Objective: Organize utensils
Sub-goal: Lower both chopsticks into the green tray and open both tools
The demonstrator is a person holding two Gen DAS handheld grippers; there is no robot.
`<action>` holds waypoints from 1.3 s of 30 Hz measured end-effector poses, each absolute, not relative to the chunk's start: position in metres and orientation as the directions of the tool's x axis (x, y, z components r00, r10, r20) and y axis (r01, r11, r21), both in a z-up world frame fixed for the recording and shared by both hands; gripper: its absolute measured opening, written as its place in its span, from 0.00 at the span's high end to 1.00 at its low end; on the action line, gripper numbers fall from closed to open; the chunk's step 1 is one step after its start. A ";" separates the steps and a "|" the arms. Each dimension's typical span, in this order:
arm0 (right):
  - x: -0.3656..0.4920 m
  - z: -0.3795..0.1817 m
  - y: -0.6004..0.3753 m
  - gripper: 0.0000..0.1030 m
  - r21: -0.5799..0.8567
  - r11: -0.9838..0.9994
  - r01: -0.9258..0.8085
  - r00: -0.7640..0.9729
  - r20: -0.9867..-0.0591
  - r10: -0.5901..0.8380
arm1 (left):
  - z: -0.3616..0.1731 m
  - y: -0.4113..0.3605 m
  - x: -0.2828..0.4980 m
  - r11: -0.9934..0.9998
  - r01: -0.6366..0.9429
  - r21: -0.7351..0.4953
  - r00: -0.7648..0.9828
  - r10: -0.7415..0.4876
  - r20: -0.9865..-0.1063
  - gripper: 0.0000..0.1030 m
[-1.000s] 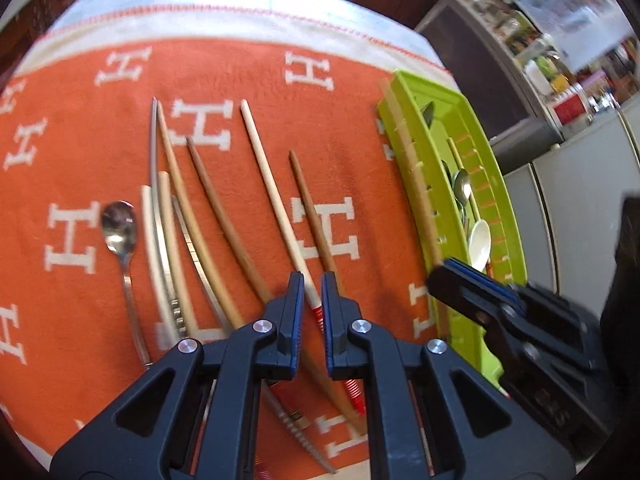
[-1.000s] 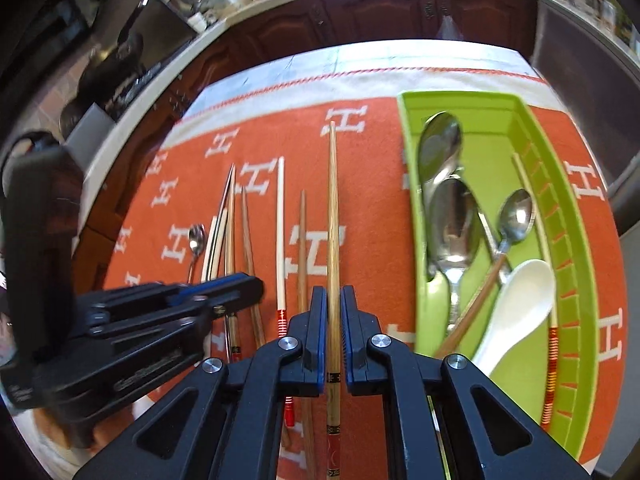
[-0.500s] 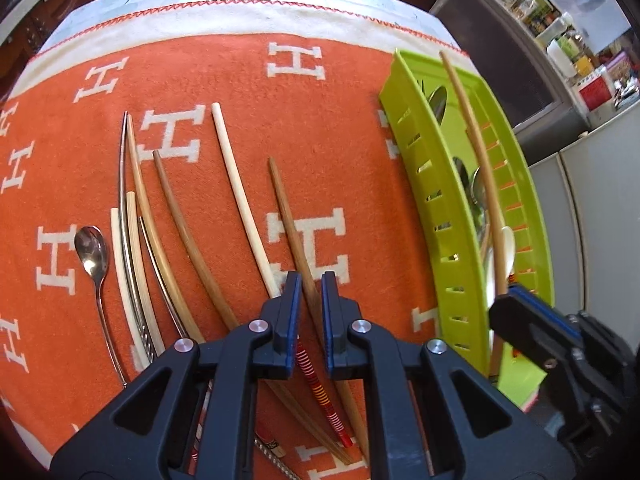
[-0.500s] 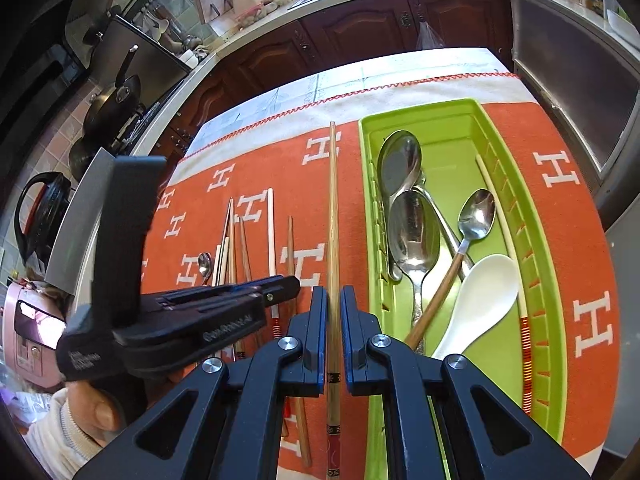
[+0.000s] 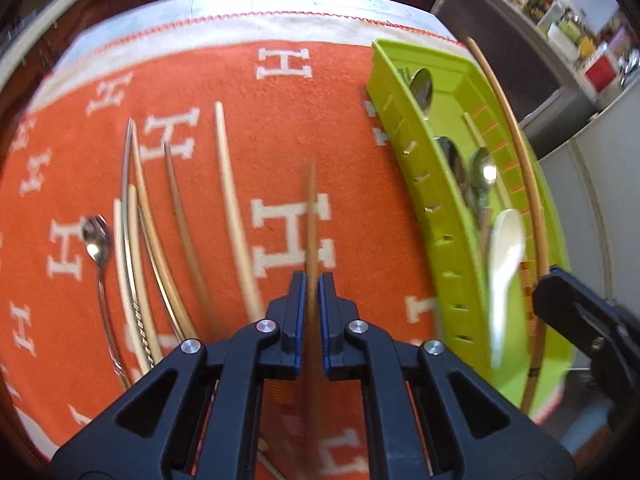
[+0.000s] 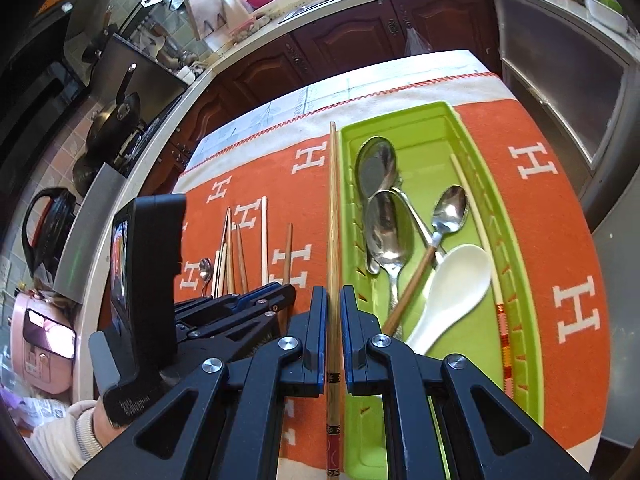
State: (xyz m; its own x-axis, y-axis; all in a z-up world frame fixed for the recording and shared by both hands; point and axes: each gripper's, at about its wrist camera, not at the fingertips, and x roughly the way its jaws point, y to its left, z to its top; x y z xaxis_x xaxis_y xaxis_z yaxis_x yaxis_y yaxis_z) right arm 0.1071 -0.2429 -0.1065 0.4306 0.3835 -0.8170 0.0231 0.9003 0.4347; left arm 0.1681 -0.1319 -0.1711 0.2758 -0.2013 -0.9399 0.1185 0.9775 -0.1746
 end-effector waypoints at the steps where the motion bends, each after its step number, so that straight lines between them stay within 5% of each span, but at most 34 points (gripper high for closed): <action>1: 0.104 -0.103 -0.248 0.94 0.439 0.898 0.029 0.438 -0.813 0.383 | -0.167 -0.130 0.167 0.975 0.114 -0.193 0.273 -0.218 -0.937 0.96; 16: 0.115 -0.080 -0.304 0.94 0.269 0.963 0.024 0.448 -0.864 0.230 | -0.042 -0.174 0.178 0.884 0.190 -0.428 0.309 -0.467 -0.828 0.96; 24: 0.146 -0.110 -0.312 0.93 0.219 0.976 0.024 0.357 -0.913 0.196 | -0.074 -0.226 0.216 0.888 0.165 -0.429 0.272 -0.460 -0.845 0.96; 30: 0.144 -0.118 -0.331 0.80 0.232 0.970 0.068 0.368 -0.910 0.192 | -0.118 -0.244 0.230 0.893 0.148 -0.425 0.253 -0.450 -0.857 0.96; 39: 0.136 -0.114 -0.331 0.80 0.253 0.963 0.092 0.397 -0.896 0.197 | -0.151 -0.255 0.240 0.895 0.135 -0.425 0.205 -0.445 -0.872 0.96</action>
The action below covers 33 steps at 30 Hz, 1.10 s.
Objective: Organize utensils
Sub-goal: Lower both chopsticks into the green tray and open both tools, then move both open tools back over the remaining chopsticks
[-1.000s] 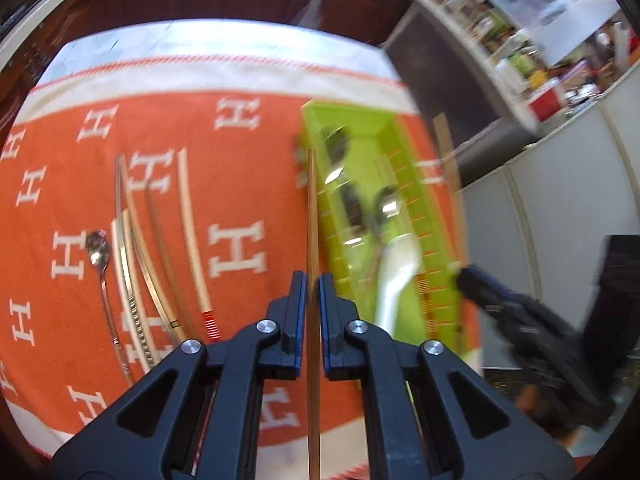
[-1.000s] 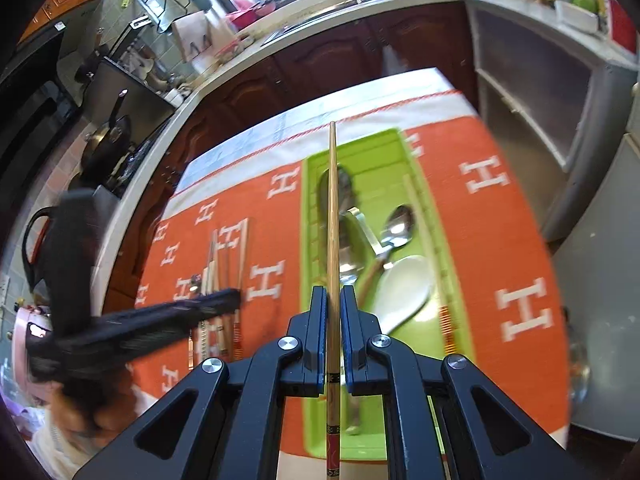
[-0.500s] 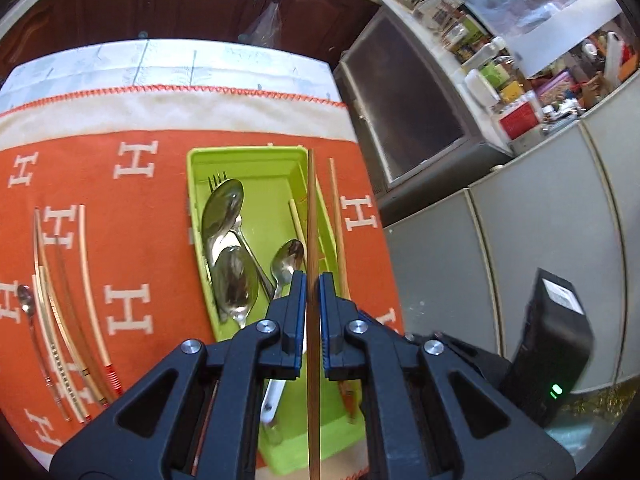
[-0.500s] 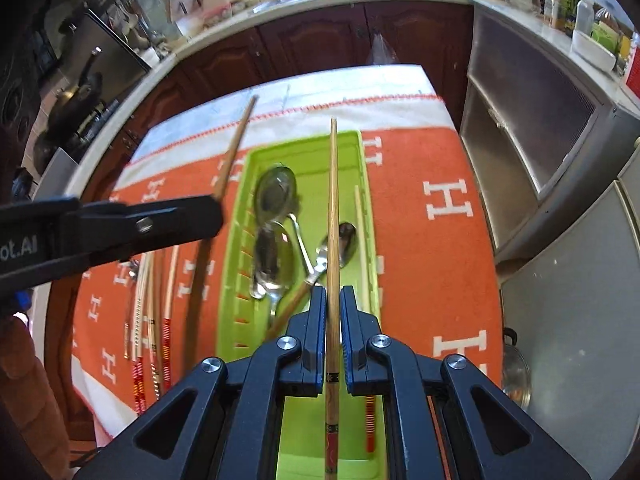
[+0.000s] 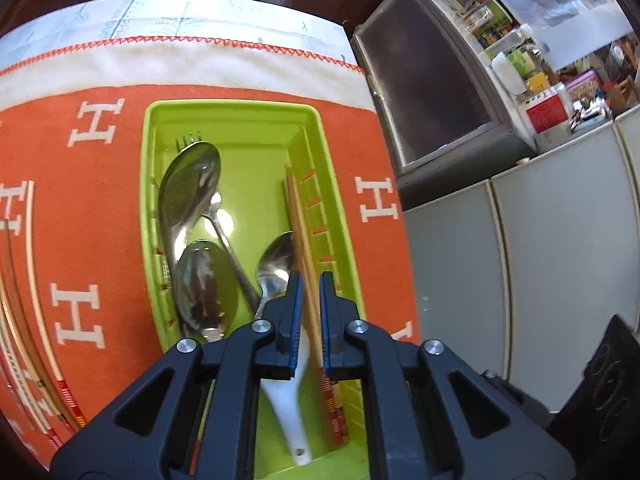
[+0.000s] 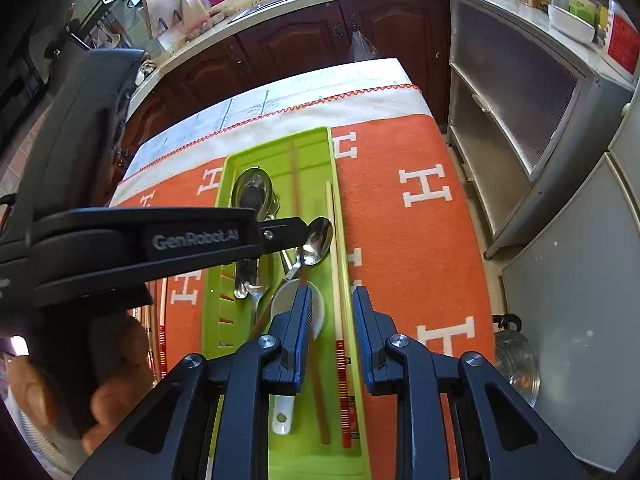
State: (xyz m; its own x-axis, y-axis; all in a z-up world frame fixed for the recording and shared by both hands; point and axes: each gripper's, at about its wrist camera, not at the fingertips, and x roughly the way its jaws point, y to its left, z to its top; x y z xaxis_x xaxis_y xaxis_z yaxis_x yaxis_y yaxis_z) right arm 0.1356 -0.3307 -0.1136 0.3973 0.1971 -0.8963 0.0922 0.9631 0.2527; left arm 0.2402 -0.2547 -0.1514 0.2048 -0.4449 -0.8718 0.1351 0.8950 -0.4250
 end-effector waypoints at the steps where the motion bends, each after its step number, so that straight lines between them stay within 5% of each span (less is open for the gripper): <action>1: 0.134 -0.112 -0.329 0.80 0.251 0.964 0.089 0.401 -0.895 0.196 | -0.152 -0.256 0.240 0.893 0.151 -0.423 0.196 -0.446 -0.873 0.96; 11: 0.131 -0.103 -0.307 0.80 0.243 0.969 0.051 0.415 -0.888 0.201 | -0.127 -0.225 0.210 0.930 0.235 -0.282 0.239 -0.337 -0.911 0.94; 18: 0.128 -0.107 -0.284 0.80 0.249 0.968 0.020 0.401 -0.889 0.220 | -0.115 -0.168 0.181 0.956 0.211 -0.204 0.286 -0.259 -0.923 0.75; 33: 0.110 -0.074 -0.209 0.80 0.254 0.960 -0.115 0.403 -0.872 0.279 | -0.066 -0.033 0.137 0.985 0.155 -0.078 0.414 -0.137 -0.900 0.71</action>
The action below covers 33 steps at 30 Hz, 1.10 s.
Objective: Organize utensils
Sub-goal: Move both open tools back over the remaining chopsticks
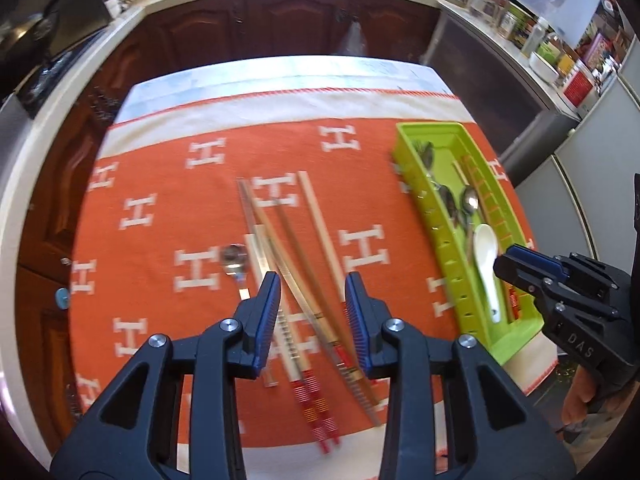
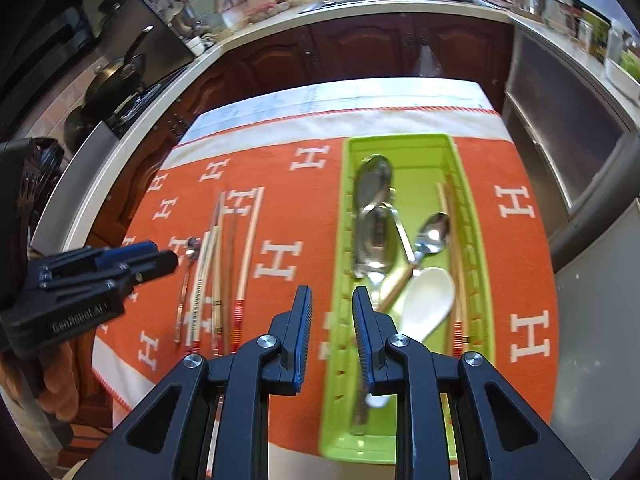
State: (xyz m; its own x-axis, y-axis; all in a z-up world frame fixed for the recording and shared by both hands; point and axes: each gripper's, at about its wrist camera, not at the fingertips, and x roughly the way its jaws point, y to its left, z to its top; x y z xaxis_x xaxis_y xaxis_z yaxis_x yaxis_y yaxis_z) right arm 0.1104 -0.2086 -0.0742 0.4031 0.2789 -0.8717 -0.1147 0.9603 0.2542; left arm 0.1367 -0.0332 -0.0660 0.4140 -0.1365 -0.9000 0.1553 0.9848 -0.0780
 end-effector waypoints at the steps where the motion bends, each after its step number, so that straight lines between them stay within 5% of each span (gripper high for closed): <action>1: 0.110 -0.073 -0.203 0.80 0.256 0.959 -0.124 0.401 -0.871 0.285 | -0.065 -0.026 0.135 0.986 0.149 -0.077 0.418 -0.133 -0.898 0.71; 20: 0.128 -0.139 -0.110 0.80 0.290 0.935 -0.206 0.265 -0.903 0.338 | -0.146 0.021 0.112 0.985 0.137 -0.103 0.364 -0.147 -0.920 0.71; 24: 0.137 -0.154 -0.103 0.80 0.299 0.931 -0.210 0.255 -0.903 0.347 | -0.149 0.018 0.112 0.973 0.176 -0.152 0.363 -0.208 -0.908 0.85; 33: 0.153 -0.184 -0.075 0.90 0.216 0.945 -0.246 0.258 -0.925 0.279 | -0.159 0.020 0.122 0.947 0.193 -0.258 0.318 -0.309 -0.896 0.92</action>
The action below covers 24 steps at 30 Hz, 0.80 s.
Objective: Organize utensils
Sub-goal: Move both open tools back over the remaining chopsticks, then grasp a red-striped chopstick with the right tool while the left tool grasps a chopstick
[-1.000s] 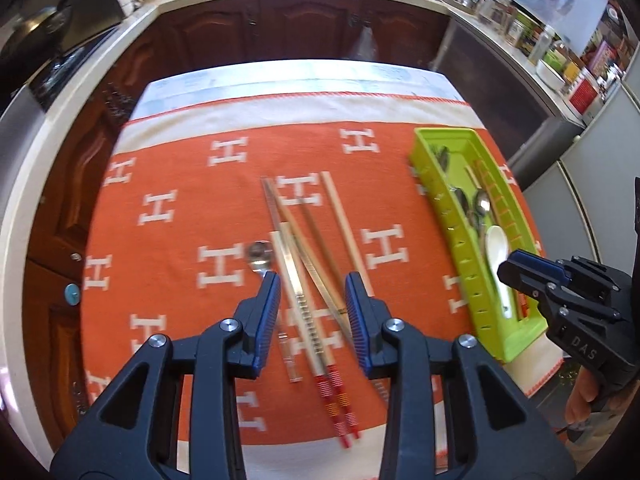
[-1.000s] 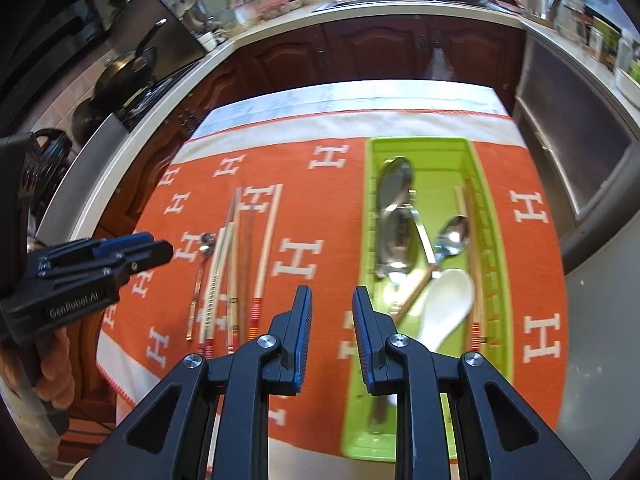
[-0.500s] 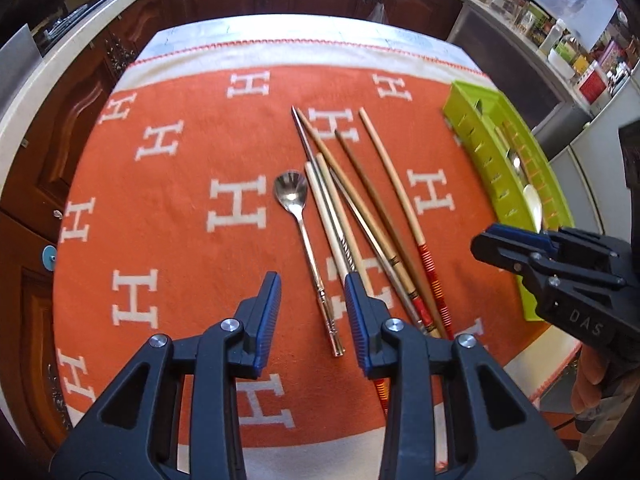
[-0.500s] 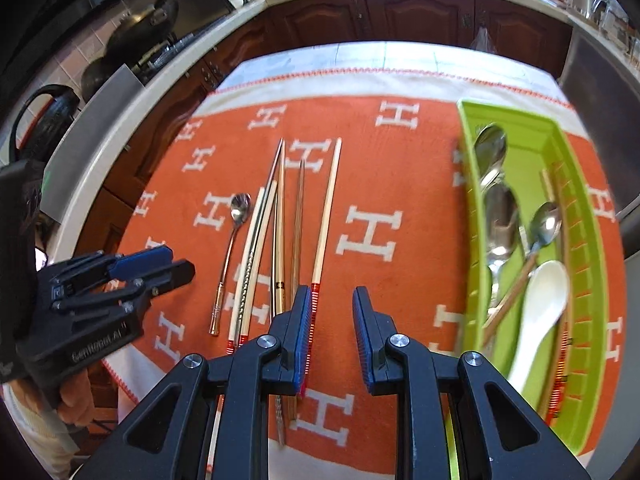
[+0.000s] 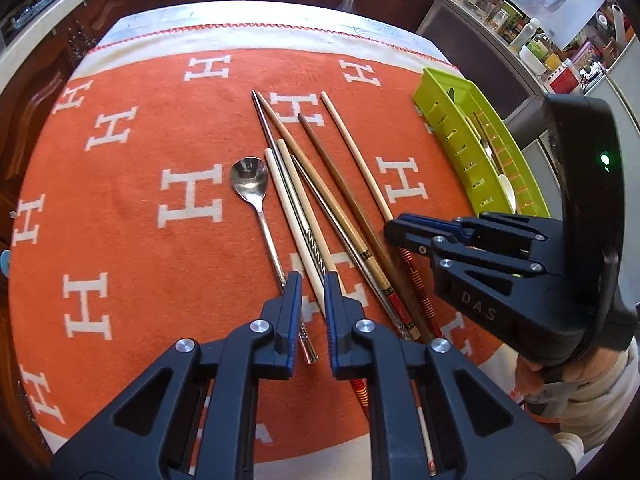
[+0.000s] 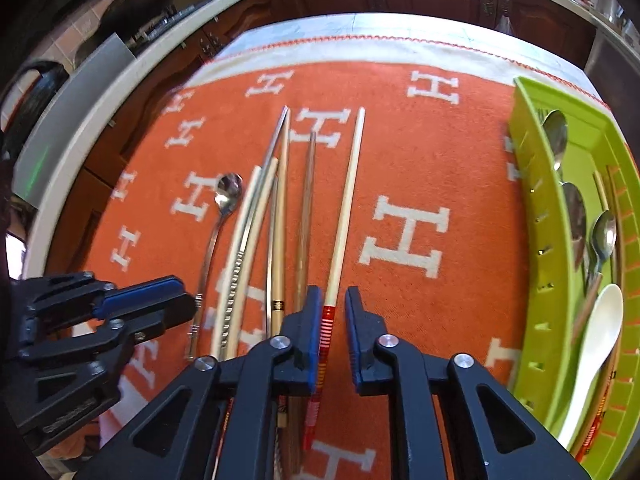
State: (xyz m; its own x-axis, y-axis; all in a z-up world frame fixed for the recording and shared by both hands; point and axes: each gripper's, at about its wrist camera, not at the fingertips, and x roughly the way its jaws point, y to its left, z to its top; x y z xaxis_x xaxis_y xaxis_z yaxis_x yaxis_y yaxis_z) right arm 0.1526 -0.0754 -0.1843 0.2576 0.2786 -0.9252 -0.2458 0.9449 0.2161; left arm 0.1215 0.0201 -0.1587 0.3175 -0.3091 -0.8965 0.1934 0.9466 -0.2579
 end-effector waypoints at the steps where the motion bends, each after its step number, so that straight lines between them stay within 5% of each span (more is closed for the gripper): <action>1: 0.153 -0.185 -0.074 0.91 0.204 0.946 -0.250 0.261 -0.927 0.269 | -0.160 0.020 0.122 0.945 0.193 -0.262 0.313 -0.313 -0.897 0.92; 24: 0.138 -0.185 -0.102 0.95 0.274 0.941 -0.197 0.283 -0.903 0.322 | -0.180 0.003 0.137 0.960 0.167 -0.224 0.252 -0.261 -0.932 0.92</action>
